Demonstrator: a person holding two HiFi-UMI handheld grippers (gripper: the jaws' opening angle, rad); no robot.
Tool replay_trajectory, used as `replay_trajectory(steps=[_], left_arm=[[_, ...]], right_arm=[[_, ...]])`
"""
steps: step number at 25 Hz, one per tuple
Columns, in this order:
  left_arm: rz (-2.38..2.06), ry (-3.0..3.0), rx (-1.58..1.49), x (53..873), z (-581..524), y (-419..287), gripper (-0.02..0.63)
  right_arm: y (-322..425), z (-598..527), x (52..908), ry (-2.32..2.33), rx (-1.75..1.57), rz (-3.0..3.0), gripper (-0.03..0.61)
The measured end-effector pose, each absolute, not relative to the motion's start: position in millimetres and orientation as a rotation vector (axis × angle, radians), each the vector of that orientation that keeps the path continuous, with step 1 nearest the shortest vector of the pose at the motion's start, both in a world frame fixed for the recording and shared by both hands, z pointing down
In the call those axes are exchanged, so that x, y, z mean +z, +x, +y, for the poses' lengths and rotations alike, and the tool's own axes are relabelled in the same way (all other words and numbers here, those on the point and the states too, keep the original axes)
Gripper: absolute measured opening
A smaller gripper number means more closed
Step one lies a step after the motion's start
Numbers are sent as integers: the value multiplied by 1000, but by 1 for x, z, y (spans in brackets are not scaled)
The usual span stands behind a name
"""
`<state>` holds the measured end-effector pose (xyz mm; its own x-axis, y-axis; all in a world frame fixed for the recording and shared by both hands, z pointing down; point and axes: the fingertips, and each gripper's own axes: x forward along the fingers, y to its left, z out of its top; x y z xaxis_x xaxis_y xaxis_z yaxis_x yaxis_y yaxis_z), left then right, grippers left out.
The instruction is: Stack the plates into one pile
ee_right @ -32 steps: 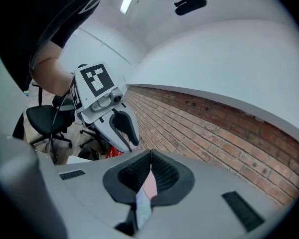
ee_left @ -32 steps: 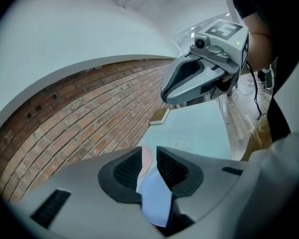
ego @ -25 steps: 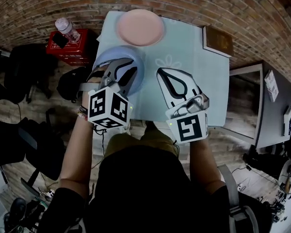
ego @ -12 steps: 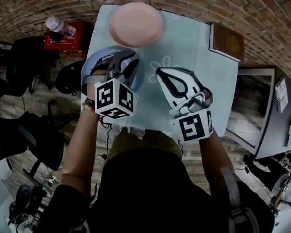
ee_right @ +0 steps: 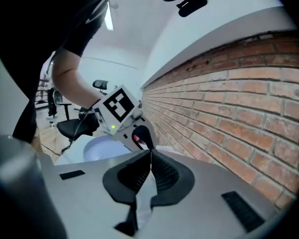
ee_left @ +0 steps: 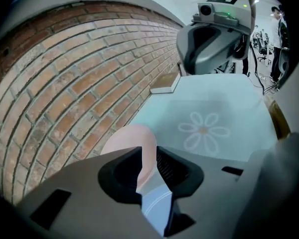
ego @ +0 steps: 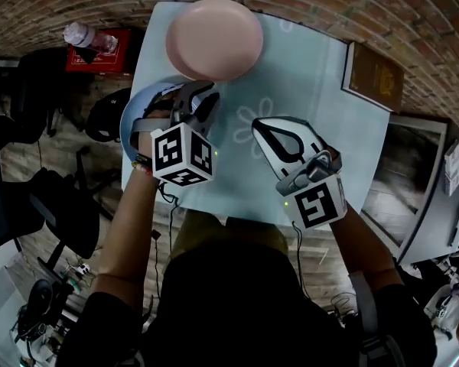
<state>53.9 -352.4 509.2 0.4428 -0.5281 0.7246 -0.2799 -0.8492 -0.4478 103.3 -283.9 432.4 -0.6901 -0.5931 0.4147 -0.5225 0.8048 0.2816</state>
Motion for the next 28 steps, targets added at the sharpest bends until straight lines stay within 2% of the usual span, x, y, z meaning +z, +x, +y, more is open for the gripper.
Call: replay_trajectory(steps=[7, 28], left_arm=[[657, -2389, -1448, 550, -377, 57, 103], [578, -2279, -1653, 635, -412, 67, 103]], right_arm=[[110, -326, 454, 989, -185, -2407, 35], [158, -349, 481, 1043, -102, -2321, 35]])
